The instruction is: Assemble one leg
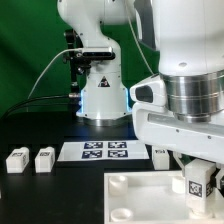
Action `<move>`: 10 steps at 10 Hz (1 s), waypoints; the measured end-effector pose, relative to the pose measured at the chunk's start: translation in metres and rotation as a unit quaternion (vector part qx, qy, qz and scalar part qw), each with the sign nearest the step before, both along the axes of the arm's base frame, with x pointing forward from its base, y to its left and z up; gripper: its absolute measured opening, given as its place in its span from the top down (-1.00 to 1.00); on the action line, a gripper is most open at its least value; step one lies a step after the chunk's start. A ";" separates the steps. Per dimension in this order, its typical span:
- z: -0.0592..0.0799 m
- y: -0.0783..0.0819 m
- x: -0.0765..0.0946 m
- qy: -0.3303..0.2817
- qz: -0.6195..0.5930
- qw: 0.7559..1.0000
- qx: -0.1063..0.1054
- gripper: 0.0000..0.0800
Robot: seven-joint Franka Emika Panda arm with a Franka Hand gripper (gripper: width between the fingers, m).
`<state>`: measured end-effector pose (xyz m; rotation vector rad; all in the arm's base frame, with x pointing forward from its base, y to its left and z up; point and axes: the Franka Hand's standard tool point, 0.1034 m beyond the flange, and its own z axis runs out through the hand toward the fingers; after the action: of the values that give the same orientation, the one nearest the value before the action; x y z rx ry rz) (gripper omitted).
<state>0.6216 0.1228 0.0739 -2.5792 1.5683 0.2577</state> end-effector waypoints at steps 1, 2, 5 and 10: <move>0.000 0.000 0.003 0.009 -0.096 0.995 0.002 0.27; -0.001 -0.001 0.006 0.016 -0.183 0.983 0.007 0.27; -0.001 -0.001 0.007 0.020 -0.231 0.973 0.006 0.27; 0.002 -0.004 0.010 -0.042 0.086 0.995 0.015 -0.61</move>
Offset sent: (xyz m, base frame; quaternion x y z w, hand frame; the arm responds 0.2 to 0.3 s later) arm 0.0070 0.0028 0.0025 0.0128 -0.0138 0.1690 0.9854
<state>0.6315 0.1183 0.0758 -2.6675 1.3056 0.1827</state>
